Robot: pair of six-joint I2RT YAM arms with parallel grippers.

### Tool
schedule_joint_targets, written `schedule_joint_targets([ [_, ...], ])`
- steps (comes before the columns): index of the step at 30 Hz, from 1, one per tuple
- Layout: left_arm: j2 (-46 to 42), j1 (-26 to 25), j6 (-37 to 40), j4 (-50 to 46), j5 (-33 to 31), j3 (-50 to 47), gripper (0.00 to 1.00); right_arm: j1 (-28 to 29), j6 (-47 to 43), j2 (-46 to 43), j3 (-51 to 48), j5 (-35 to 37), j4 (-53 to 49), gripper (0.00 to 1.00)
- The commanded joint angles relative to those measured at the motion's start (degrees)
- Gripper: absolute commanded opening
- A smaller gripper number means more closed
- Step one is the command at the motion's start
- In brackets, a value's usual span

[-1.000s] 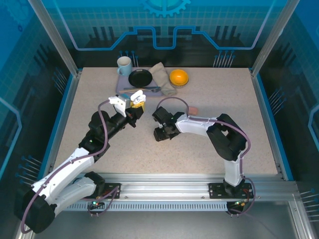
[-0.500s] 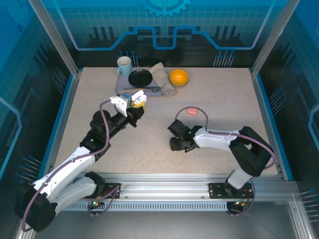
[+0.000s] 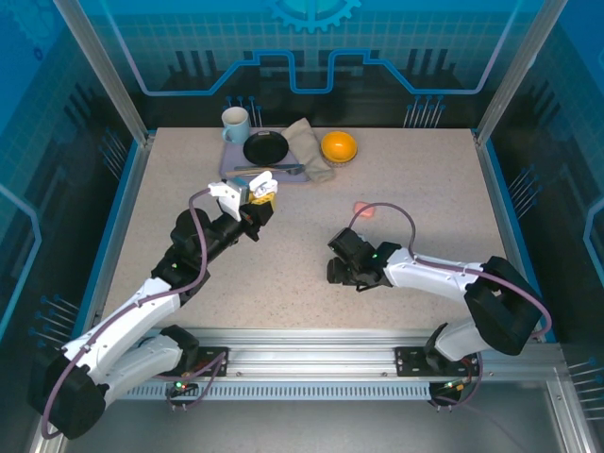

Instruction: Insert wireless bluetooth earbuds into charging case

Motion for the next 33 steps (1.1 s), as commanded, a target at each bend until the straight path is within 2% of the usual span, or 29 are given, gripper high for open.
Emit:
schedule_joint_targets([
  [1, 0.0, 0.4, -0.5, 3.3, 0.4, 1.1, 0.00, -0.1, 5.1, 1.6, 0.9, -1.2, -3.5, 0.53],
  [5, -0.2, 0.5, -0.5, 3.3, 0.4, 1.0, 0.00, 0.2, 10.3, 3.0, -0.3, -2.3, -3.3, 0.49],
  [13, -0.2, 0.4, -0.6, 3.2, 0.4, 0.9, 0.00, 0.3, 17.0, 3.1, -2.8, -2.7, 3.3, 0.47],
  [24, -0.4, 0.4, -0.6, 3.3, 0.3, 0.6, 0.00, -0.5, 20.2, 8.4, -0.2, -3.0, 3.2, 0.41],
  [33, -0.4, 0.4, -0.4, 3.2, 0.3, 0.8, 0.00, -0.6, 21.5, 8.8, 0.5, -2.7, 3.3, 0.29],
])
